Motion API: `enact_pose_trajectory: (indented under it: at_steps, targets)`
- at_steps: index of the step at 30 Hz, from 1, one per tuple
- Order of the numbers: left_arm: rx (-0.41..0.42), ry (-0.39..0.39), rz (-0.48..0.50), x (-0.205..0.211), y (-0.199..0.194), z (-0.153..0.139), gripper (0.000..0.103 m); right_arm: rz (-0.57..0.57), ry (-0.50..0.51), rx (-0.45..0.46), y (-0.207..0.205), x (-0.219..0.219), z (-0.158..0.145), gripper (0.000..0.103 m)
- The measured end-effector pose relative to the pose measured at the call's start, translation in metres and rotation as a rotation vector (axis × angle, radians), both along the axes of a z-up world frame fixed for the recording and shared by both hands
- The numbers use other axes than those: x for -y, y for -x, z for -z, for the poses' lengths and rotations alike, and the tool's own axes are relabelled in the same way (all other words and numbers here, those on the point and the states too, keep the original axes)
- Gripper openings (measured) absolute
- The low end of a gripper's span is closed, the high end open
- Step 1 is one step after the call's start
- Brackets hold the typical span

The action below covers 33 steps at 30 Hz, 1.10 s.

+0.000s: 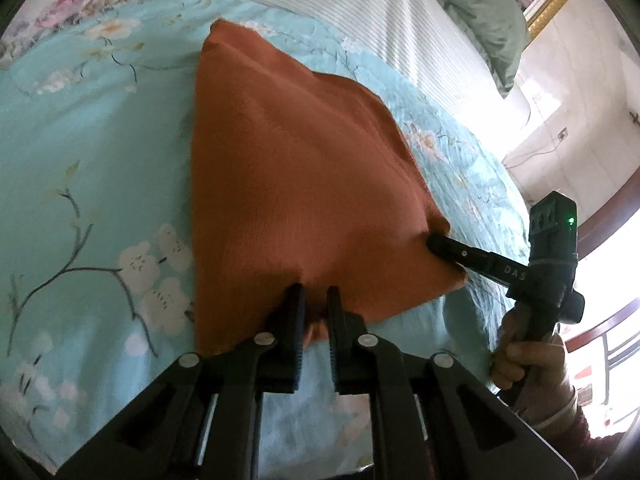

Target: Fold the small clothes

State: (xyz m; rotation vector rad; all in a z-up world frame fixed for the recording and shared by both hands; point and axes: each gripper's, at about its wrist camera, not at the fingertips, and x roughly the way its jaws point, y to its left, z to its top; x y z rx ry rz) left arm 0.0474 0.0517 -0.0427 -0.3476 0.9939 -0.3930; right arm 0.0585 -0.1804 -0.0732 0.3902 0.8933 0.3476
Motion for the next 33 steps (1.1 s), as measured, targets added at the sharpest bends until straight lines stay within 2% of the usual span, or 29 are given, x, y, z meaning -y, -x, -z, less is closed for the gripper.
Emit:
enact_pose_trajectory:
  at_steps: [5,9,11,17,23,24,25,26,27,29,33]
  targets:
    - [0.041,-0.044,-0.019,0.002,0.021,-0.019,0.045,0.074,0.032,0.000,0.016,0.015,-0.011,0.004]
    - [0.062,-0.105,-0.058,-0.001,0.031,-0.028,0.051,0.091,0.011,0.003,0.030,0.025,-0.018,0.004]
    - [0.059,-0.111,-0.086,-0.006,0.033,-0.030,0.063,0.080,-0.003,0.009,0.036,0.024,-0.021,0.004]
    - [0.045,-0.101,-0.138,-0.020,0.036,-0.026,0.065,0.033,-0.012,0.011,0.049,0.008,-0.021,0.006]
    - [0.035,-0.114,-0.147,-0.026,0.020,-0.025,0.065,0.027,-0.047,0.003,0.023,0.005,-0.027,0.008]
    - [0.032,-0.110,-0.153,-0.028,0.015,-0.024,0.065,0.028,-0.052,0.004,0.016,0.004,-0.030,0.018]
    - [0.030,-0.102,-0.159,-0.030,0.010,-0.024,0.065,0.029,-0.058,0.010,0.007,0.004,-0.034,0.046]
    - [0.029,-0.095,-0.166,-0.031,0.003,-0.024,0.065,0.038,-0.062,0.034,0.000,0.003,-0.039,0.063]
    - [0.026,-0.094,-0.174,-0.032,-0.003,-0.024,0.065,0.050,-0.065,0.068,-0.005,0.004,-0.044,0.087]
    - [0.022,-0.090,-0.181,-0.034,-0.016,-0.023,0.065,0.047,-0.054,0.105,-0.020,0.003,-0.051,0.089]
    - [0.025,-0.095,-0.187,-0.036,-0.047,-0.019,0.065,0.030,-0.050,0.070,-0.059,0.003,-0.045,0.087]
